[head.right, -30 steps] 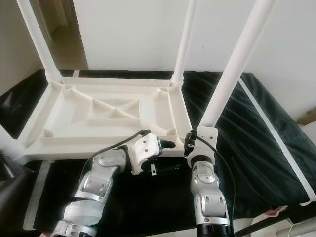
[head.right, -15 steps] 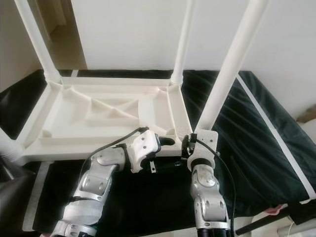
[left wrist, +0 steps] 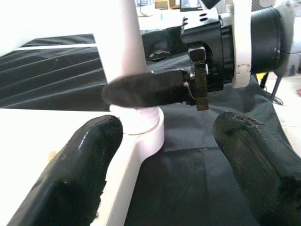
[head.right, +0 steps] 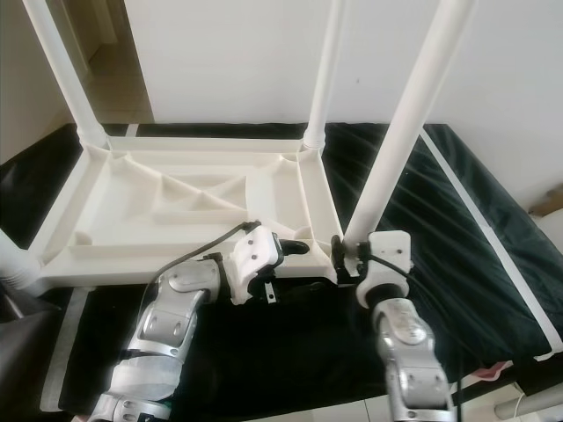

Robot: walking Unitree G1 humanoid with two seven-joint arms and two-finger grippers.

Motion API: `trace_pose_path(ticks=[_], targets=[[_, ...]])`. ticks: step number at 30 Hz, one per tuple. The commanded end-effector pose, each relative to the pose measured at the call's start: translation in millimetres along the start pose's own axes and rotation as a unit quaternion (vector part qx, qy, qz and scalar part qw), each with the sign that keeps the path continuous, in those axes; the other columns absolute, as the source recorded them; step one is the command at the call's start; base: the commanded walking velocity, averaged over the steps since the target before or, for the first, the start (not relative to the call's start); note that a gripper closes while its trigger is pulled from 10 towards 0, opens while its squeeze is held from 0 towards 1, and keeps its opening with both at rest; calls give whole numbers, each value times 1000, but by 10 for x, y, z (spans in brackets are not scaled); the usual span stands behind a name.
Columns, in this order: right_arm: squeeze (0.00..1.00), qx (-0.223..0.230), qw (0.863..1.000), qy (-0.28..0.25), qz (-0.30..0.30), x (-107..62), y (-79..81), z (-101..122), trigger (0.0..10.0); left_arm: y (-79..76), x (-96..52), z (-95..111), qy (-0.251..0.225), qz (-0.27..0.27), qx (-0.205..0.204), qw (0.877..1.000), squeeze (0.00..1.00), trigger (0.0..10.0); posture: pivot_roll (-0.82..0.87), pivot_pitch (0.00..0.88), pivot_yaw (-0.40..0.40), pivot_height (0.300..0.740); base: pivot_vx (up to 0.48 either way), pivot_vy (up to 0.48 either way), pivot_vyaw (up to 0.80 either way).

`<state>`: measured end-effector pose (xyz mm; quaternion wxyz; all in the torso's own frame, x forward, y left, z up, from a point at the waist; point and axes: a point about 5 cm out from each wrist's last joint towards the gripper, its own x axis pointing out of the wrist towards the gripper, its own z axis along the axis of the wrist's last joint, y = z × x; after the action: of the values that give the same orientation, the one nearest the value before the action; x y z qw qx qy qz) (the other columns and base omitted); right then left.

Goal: Building children table

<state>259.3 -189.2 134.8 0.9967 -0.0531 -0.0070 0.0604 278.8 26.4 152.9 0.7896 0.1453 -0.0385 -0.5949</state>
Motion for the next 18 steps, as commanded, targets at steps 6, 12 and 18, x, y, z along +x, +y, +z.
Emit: trace_pose_path(ticks=[6,12,18], targets=[[0,-26,997,2,73,89,-166,-24,10000,8,27,-70,4,104,-26,994,0,10000,-18,0,-60,740,0,0,0],[0,-45,975,32,215,269,-131,-71,10000,34,33,-54,8,101,-15,995,0,10000,-7,0,-61,740,0,0,0],[0,-62,963,43,260,439,-110,-83,10000,44,52,-32,6,100,-9,995,0,10000,6,0,-71,740,0,0,0]])
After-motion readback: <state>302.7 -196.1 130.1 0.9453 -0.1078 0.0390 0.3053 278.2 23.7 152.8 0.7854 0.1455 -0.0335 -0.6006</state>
